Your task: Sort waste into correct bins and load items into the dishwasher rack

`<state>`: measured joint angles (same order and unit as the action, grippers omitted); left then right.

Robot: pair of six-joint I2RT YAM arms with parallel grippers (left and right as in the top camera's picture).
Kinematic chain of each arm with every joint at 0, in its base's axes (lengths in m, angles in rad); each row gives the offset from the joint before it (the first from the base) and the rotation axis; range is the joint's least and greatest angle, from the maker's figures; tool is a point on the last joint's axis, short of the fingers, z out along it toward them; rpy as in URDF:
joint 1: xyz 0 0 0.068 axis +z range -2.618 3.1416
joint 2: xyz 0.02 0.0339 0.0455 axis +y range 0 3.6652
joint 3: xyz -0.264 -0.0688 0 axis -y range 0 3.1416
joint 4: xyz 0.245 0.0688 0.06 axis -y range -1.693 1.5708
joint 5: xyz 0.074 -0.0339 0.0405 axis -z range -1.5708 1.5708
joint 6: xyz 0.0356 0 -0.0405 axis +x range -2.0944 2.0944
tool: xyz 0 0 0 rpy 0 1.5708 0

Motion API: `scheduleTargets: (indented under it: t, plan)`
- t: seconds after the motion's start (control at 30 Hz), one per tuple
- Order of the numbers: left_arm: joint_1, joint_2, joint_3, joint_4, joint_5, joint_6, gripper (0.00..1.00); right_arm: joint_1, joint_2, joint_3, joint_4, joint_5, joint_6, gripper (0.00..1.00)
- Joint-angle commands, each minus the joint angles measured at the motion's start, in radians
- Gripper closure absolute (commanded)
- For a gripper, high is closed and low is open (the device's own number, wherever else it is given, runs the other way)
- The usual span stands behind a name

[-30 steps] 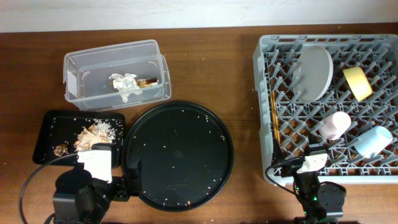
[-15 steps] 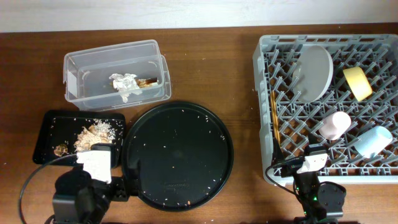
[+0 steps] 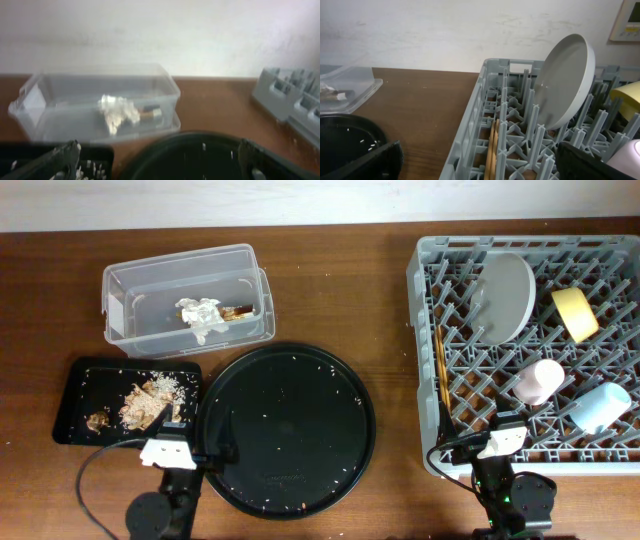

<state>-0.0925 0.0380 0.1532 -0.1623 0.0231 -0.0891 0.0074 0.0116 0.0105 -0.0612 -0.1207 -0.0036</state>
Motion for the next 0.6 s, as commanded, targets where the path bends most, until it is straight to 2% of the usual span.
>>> scheduleTargets:
  t: [0.0, 0.03, 0.2, 0.57]
  plan:
    - [0.014, -0.033, -0.129, 0.171, -0.012, 0.016, 0.01, 0.003, -0.008, -0.005, -0.006, -0.001, 0.004, 0.02]
    - [0.016, -0.033, -0.148, 0.199, -0.011, 0.016, 0.01, 0.003, -0.008, -0.005, -0.006, -0.002, 0.004, 0.02]
    - [0.017, -0.033, -0.145, 0.080, -0.020, 0.038, 0.01, 0.003, -0.008, -0.005, -0.006, -0.001, 0.004, 0.02]
    - [0.017, -0.032, -0.144, 0.079, -0.020, 0.038, 0.00, 0.003, -0.008, -0.005, -0.006, -0.001, 0.004, 0.02]
